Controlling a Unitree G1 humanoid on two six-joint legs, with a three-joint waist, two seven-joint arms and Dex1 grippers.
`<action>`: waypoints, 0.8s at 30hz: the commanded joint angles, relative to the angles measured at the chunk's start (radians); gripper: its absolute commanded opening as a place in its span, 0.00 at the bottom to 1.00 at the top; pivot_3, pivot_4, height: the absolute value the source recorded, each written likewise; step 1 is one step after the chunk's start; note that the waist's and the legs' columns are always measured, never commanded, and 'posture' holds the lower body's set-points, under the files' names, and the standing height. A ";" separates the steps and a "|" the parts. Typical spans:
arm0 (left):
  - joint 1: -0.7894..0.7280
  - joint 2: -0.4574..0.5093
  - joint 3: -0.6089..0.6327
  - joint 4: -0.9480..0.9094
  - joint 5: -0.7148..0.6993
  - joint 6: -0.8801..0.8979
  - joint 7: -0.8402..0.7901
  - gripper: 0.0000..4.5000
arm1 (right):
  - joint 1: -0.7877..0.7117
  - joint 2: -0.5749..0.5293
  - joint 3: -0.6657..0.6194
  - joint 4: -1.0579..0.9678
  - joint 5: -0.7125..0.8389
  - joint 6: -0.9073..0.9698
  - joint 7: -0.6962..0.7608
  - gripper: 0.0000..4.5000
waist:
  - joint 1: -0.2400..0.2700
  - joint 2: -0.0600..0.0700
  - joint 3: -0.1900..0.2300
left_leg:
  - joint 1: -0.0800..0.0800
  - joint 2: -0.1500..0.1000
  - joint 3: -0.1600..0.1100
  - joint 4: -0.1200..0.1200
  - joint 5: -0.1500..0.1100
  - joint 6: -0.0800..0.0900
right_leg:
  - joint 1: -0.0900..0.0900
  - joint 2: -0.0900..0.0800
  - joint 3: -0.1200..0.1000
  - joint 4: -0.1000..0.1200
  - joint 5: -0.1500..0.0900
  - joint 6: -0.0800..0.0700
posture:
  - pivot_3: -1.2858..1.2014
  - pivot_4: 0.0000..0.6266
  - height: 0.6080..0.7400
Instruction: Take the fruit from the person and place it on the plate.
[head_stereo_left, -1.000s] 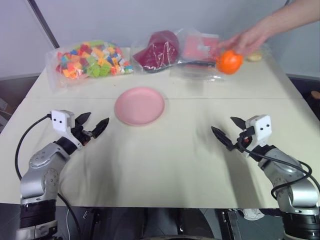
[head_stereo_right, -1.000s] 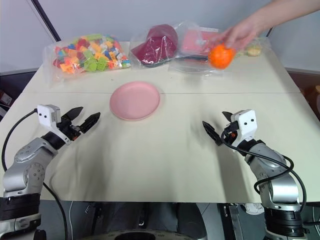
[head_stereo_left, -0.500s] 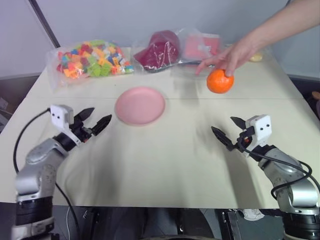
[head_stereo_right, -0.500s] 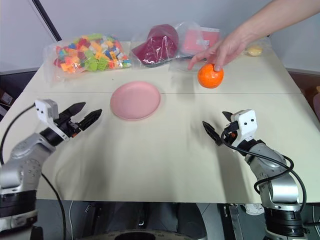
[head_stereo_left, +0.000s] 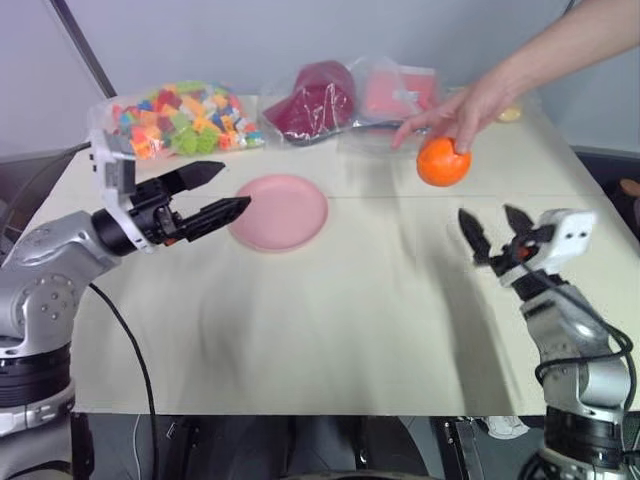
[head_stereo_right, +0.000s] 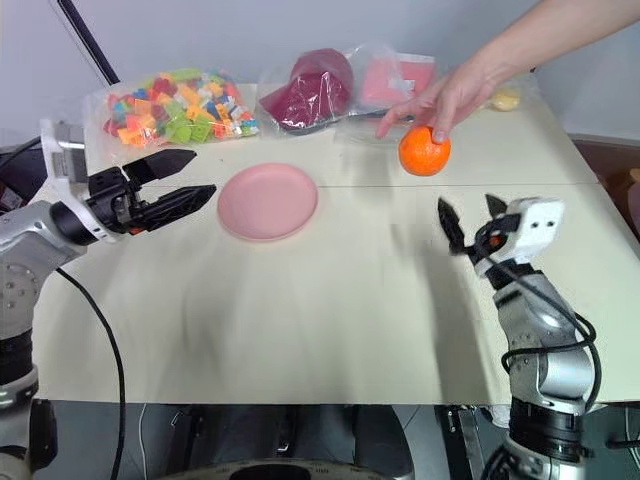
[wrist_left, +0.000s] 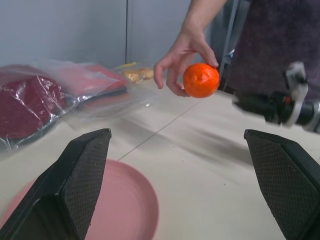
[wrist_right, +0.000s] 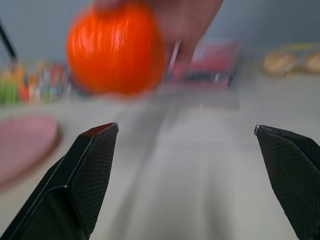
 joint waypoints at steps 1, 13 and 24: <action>-0.021 -0.010 -0.005 0.016 0.028 -0.038 -0.003 0.99 | -0.057 0.036 -0.012 -0.054 0.095 0.036 -0.051 1.00 | 0.000 0.000 0.000 | 0.000 0.000 0.000 0.000 0.000 -0.001 | 0.000 0.000 0.000 0.000 0.000 0.000 | 0.52 0.24 1.00; 0.004 -0.040 -0.003 0.017 0.050 -0.059 0.009 0.99 | -0.243 0.041 0.063 0.100 0.111 0.044 -0.015 1.00 | -0.001 0.001 0.000 | 0.000 0.000 0.000 0.000 -0.001 0.001 | 0.000 0.000 0.000 0.000 0.000 0.000 | 0.52 0.24 1.00; 0.030 -0.043 0.019 0.005 0.049 -0.069 0.044 1.00 | -0.292 0.044 0.086 0.198 0.072 -0.006 0.026 0.73 | -0.002 0.001 0.000 | 0.000 0.000 0.001 0.000 -0.001 0.001 | -0.001 0.000 0.000 0.000 0.000 0.000 | 0.52 0.24 1.00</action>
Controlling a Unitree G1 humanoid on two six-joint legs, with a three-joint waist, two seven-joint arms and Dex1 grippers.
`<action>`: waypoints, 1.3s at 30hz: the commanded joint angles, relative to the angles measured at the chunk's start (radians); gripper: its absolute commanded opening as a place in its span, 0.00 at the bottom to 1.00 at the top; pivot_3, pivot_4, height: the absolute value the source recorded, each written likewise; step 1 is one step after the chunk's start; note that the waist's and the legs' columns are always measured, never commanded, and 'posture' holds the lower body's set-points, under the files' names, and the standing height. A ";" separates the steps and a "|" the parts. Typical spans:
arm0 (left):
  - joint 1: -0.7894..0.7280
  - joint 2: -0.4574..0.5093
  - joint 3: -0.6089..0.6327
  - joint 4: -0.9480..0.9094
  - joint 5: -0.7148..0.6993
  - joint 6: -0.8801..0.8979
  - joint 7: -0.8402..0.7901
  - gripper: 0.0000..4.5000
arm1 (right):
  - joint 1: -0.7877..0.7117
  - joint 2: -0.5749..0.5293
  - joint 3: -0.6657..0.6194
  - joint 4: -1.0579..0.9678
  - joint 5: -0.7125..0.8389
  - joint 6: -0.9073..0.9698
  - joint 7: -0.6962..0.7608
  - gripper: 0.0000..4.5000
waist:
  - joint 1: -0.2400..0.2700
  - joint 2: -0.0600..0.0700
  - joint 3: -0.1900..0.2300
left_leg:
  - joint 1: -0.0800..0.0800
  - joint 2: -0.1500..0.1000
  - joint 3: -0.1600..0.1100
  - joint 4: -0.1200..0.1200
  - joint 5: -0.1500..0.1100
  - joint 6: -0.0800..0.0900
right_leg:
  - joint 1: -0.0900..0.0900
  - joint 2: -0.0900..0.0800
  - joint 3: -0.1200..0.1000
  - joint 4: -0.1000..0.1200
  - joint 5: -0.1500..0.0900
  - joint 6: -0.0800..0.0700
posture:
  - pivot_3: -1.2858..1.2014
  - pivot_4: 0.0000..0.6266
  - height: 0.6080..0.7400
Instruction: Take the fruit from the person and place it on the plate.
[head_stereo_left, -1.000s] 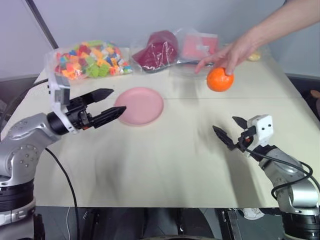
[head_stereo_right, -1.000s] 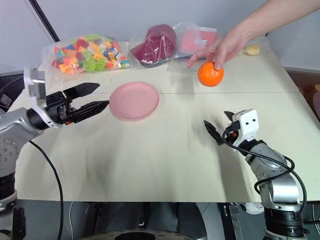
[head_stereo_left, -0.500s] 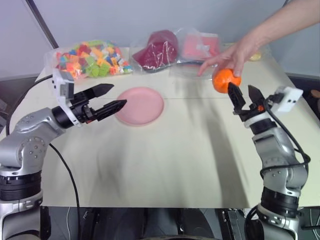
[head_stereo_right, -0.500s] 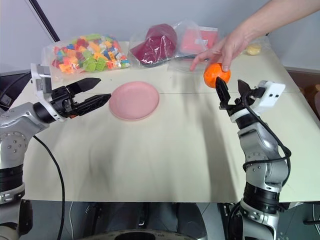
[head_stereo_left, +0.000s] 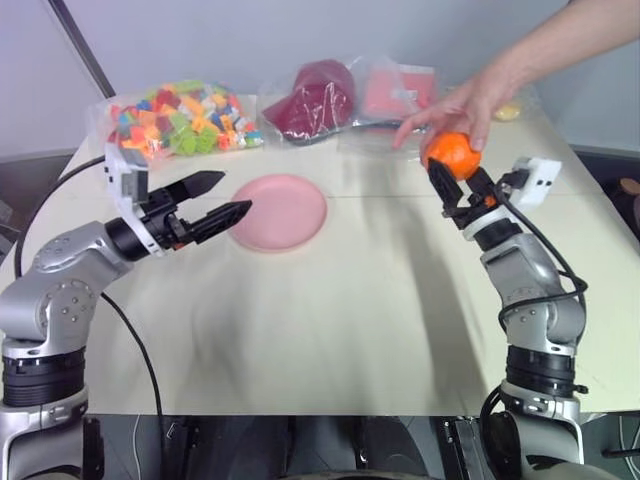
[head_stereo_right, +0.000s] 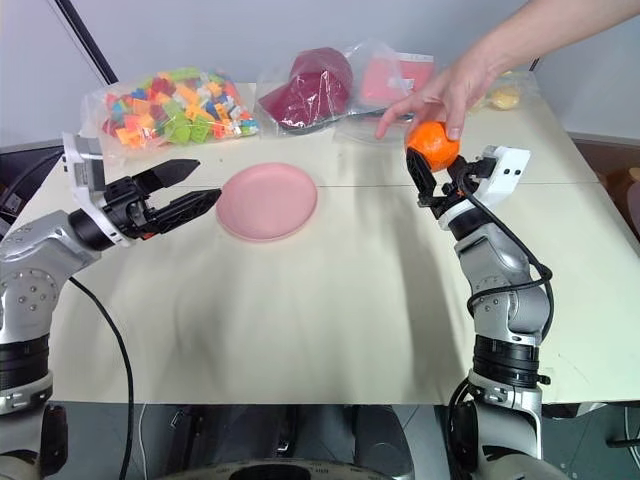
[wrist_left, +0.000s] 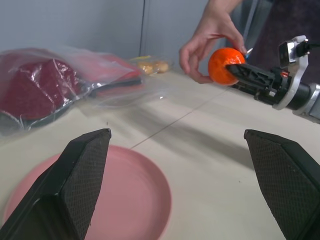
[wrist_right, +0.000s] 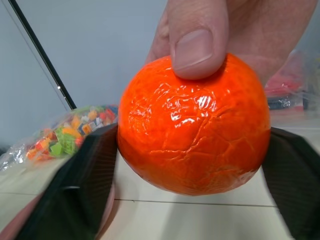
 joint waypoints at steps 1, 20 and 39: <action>-0.003 0.004 0.031 -0.033 0.001 -0.024 0.006 1.00 | -0.026 -0.006 0.002 -0.021 0.001 -0.026 0.014 0.73 | 0.000 0.000 0.000 | 0.000 0.000 0.000 0.000 0.000 0.000 | 0.000 0.000 0.000 0.000 0.000 0.000 | 0.52 0.24 1.00; 0.157 0.039 0.088 0.025 0.126 -0.127 0.008 1.00 | -0.208 0.106 0.451 0.278 -0.343 -0.173 0.189 0.73 | -0.024 0.001 0.000 | -0.001 0.000 0.000 -0.001 0.002 -0.004 | -0.002 0.000 0.000 0.000 0.000 0.000 | 0.52 0.24 1.00; 0.275 -0.005 0.145 -0.029 0.125 -0.143 0.063 1.00 | -0.358 0.216 0.428 0.679 -0.447 -0.384 0.263 0.99 | -0.025 0.001 0.000 | -0.001 0.000 0.000 -0.001 0.002 -0.004 | -0.002 -0.001 0.000 0.000 0.000 0.000 | 0.52 0.24 1.00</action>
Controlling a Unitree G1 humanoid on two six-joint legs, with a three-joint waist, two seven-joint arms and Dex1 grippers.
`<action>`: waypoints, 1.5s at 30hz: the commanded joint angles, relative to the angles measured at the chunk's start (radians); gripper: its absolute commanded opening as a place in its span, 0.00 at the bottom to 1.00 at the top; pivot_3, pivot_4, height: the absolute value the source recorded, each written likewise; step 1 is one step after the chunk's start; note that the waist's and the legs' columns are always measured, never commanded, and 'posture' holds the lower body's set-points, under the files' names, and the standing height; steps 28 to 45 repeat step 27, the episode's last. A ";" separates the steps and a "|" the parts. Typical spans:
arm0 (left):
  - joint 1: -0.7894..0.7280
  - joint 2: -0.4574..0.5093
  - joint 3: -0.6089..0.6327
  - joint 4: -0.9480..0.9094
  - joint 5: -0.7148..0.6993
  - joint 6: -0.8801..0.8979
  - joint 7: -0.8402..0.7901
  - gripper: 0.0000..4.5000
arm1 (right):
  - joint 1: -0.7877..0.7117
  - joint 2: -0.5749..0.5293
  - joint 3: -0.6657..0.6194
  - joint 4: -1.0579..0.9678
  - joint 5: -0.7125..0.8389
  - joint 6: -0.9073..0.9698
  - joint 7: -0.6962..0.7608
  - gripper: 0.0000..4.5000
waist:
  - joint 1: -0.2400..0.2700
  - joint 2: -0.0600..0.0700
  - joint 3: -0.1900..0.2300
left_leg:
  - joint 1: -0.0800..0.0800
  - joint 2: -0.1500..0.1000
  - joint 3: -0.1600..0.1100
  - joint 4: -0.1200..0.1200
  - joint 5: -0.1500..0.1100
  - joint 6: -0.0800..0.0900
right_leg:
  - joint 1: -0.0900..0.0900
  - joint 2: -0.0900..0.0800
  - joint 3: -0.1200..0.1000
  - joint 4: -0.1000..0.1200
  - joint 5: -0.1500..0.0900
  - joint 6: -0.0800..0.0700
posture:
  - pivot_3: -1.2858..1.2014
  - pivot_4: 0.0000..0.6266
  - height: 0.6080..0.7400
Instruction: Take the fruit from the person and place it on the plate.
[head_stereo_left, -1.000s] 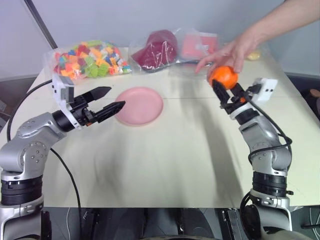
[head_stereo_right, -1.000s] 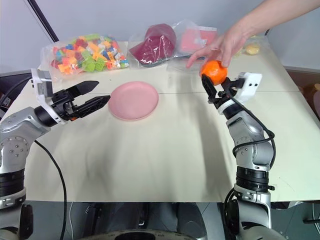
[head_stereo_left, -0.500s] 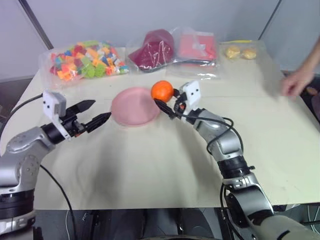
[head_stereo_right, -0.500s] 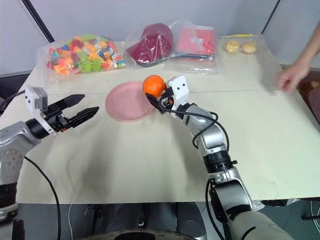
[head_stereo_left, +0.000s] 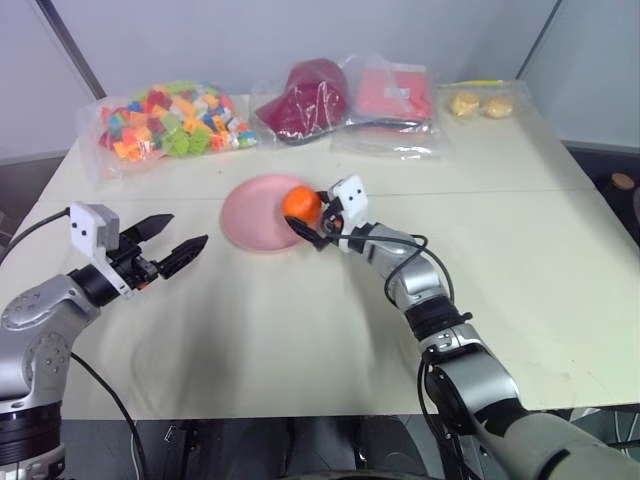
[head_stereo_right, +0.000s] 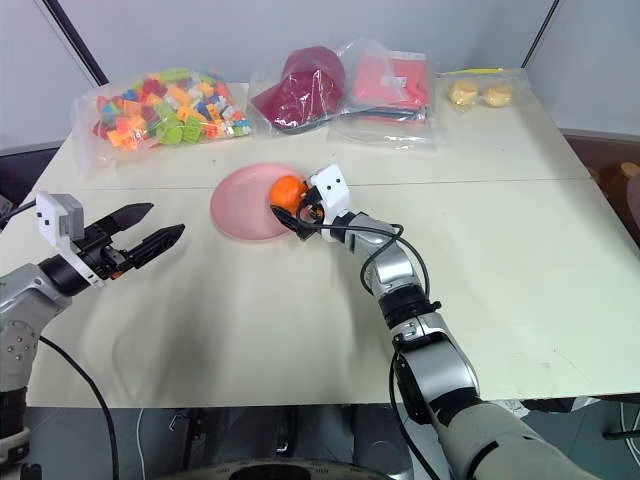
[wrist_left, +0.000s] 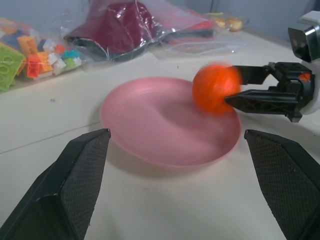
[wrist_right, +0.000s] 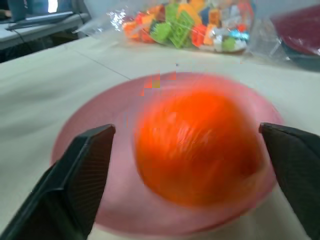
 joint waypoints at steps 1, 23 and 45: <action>-0.005 -0.004 0.024 -0.037 -0.015 -0.011 0.012 1.00 | -0.024 0.001 -0.023 -0.023 -0.018 -0.041 -0.025 0.99 | 0.000 0.000 0.000 | 0.000 0.000 0.000 0.000 0.000 0.000 | 0.000 0.000 0.000 0.000 0.000 0.000 | 0.52 0.24 1.00; 0.012 -0.062 0.021 -0.012 0.014 -0.003 0.112 1.00 | 0.434 -0.400 -0.406 -0.920 0.239 0.501 -0.063 0.99 | 0.005 0.000 0.000 | 0.000 0.001 0.000 -0.001 -0.003 0.005 | 0.000 -0.001 0.001 -0.001 0.000 0.000 | 0.52 0.24 1.00; 0.030 -0.090 0.012 -0.010 0.032 -0.017 0.128 1.00 | 0.520 -0.412 -0.447 -0.937 0.250 0.479 -0.069 0.99 | 0.011 0.000 0.000 | 0.000 0.000 0.001 0.000 -0.003 0.006 | 0.001 -0.002 0.001 -0.001 0.000 0.000 | 0.52 0.24 1.00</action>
